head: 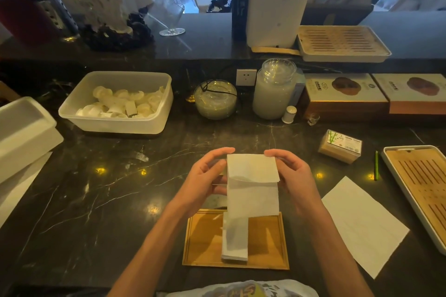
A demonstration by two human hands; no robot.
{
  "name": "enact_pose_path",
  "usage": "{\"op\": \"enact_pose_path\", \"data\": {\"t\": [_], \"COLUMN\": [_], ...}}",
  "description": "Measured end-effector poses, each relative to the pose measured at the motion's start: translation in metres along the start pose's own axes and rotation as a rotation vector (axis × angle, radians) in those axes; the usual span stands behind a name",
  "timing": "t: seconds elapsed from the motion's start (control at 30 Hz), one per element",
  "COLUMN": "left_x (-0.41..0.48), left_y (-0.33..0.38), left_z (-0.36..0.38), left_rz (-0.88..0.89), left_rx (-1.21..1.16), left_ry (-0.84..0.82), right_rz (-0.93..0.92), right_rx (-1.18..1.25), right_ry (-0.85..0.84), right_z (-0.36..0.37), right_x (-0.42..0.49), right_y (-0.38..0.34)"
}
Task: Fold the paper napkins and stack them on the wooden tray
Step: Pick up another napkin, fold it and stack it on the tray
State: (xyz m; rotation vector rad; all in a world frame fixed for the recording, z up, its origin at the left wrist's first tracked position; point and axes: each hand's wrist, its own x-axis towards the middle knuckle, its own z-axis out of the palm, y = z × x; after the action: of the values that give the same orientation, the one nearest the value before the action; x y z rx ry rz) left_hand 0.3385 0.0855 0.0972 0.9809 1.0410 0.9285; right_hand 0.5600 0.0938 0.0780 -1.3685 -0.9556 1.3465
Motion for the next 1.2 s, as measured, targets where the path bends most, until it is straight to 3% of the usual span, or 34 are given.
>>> {"op": "enact_pose_path", "data": {"t": [0.17, 0.33, 0.5, 0.63, 1.2], "left_x": [0.001, -0.001, 0.003, 0.005, 0.006], "left_y": [0.003, -0.002, -0.005, -0.005, -0.009], "left_z": [0.004, 0.002, 0.000, -0.004, -0.008], "left_rz": [-0.123, -0.104, -0.081, -0.050, -0.009], "left_rx": [0.052, 0.155, 0.159, 0.174, 0.169], "left_ry": [-0.026, -0.096, -0.035, -0.005, 0.022], "right_rz": [-0.080, -0.111, 0.210, 0.195, 0.163], "right_rx": [-0.042, -0.032, 0.057, -0.057, -0.030], "right_ry": [0.006, -0.008, -0.107, -0.232, -0.148], "right_z": [0.001, 0.002, 0.003, -0.007, -0.009], "right_x": [0.000, 0.000, 0.001, -0.004, -0.006], "right_y": [0.000, 0.000, -0.001, 0.013, 0.016]}}
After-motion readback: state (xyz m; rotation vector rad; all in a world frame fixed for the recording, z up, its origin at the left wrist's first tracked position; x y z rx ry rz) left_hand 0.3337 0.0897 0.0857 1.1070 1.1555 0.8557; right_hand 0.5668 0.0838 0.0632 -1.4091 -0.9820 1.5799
